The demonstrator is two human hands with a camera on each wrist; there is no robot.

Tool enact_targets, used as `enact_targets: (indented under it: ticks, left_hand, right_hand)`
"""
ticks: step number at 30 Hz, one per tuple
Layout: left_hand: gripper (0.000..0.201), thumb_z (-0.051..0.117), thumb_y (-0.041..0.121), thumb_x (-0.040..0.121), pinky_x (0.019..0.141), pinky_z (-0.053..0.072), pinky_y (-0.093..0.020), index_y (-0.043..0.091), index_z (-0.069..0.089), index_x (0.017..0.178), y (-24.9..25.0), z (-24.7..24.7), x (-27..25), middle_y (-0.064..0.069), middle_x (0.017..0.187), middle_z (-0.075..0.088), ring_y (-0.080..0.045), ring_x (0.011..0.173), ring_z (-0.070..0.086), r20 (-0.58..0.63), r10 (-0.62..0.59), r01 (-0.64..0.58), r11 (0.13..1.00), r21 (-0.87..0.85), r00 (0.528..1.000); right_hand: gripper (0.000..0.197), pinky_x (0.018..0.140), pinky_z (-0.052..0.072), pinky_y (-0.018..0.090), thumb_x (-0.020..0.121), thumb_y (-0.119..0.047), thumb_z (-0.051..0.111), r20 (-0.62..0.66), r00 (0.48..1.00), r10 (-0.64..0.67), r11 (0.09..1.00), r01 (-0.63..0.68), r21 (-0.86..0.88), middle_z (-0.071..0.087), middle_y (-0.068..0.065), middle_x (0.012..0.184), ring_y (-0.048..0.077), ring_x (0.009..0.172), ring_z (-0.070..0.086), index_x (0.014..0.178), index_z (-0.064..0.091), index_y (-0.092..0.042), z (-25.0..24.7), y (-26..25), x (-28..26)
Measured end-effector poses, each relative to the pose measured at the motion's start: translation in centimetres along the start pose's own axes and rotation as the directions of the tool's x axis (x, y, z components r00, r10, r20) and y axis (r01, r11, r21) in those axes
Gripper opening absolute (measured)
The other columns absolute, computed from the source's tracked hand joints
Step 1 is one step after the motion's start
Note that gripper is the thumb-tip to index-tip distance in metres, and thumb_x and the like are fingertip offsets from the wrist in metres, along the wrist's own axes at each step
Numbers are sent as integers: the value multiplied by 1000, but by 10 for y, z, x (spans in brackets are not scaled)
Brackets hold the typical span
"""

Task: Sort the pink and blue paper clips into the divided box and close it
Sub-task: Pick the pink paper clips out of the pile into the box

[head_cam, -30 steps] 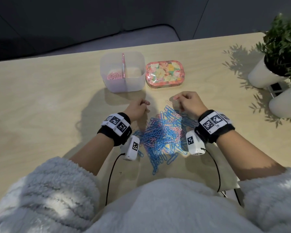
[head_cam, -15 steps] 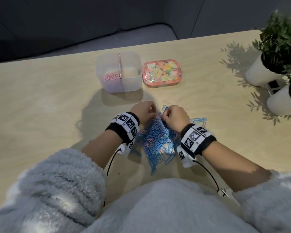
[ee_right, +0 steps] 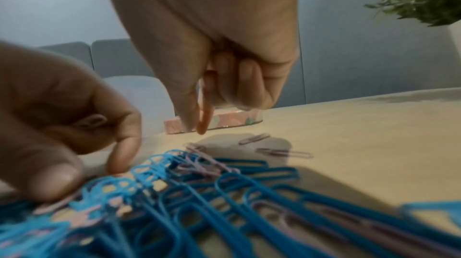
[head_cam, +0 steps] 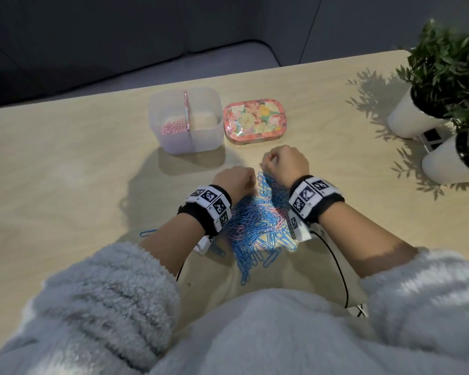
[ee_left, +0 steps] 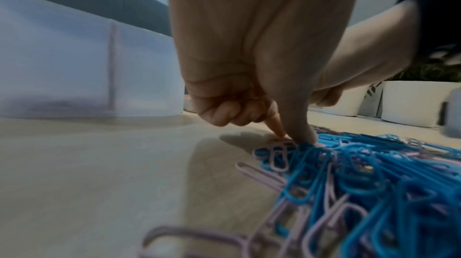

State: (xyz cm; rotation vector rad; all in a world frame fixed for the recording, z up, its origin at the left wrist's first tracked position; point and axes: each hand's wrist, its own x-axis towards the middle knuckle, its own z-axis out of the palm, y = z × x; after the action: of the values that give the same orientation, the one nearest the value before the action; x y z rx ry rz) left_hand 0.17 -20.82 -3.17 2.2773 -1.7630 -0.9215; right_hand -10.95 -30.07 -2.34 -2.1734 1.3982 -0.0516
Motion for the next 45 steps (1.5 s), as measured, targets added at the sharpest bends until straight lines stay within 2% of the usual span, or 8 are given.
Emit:
enact_targets:
  ticks: [9,16,22,26,31,34,41,45]
  left_hand:
    - [14,59,23,88,68,34,-26,10,54,83,-14,-3,-7,-13,91,59,-27,86,54,60,-18,27,987,-157,998]
    - [21,57,11,89,60,38,-9,-5,61,102,-35,-23,-9,-9,89,57,-6,68,54,11,-67,65,894,-443,998]
    - [21,44,7,95,46,39,-1,12,58,80,-34,-20,-6,-4,78,56,11,46,56,108,-159,192,782,-593,981]
    - [24,57,22,90,38,35,-6,18,50,68,-28,-15,-7,9,45,55,6,33,47,126,-188,224,715,-662,974]
    - [9,51,5,90,53,43,-10,7,58,85,-17,-10,-6,-10,82,65,4,52,58,95,-132,162,842,-514,987]
    - [22,44,6,92,77,43,-25,-3,62,98,-14,-6,-7,-19,102,69,-25,83,60,86,-101,128,907,-401,991]
    - [11,64,19,84,58,35,-19,14,54,84,-13,-1,-4,9,66,49,-15,66,46,30,-103,106,915,-390,994]
    - [16,68,15,80,55,31,-17,8,62,93,-12,3,-7,13,65,43,-17,73,46,-15,-40,35,963,-266,999]
  right_hand:
    - [20,58,40,25,79,-13,62,204,979,1,960,-58,274,58,7,64,16,59,52,59,56,-12,9,8,15]
    - [25,32,28,16,84,13,32,279,953,115,508,-298,808,55,13,53,12,33,44,84,54,0,-7,34,-1]
    - [13,56,40,24,78,-18,69,97,995,-24,943,-9,334,61,4,65,13,57,51,73,65,-6,3,49,-15]
    - [13,64,34,25,78,-18,69,104,990,-92,984,75,159,48,-8,56,20,66,49,72,58,-17,13,52,-23]
    - [17,57,34,24,83,-15,64,188,975,-123,956,65,287,47,-7,53,10,53,42,67,58,-14,14,50,-35]
    - [22,44,34,15,84,-8,61,223,975,-21,840,-104,533,53,1,57,2,42,42,63,59,-13,3,47,-37]
    - [26,37,46,16,88,8,37,402,911,91,379,-405,832,62,2,48,8,38,54,75,55,-5,-33,48,-22]
    - [30,36,29,15,86,-10,47,238,942,235,518,-329,790,43,1,39,16,37,41,56,49,-11,-27,50,1]
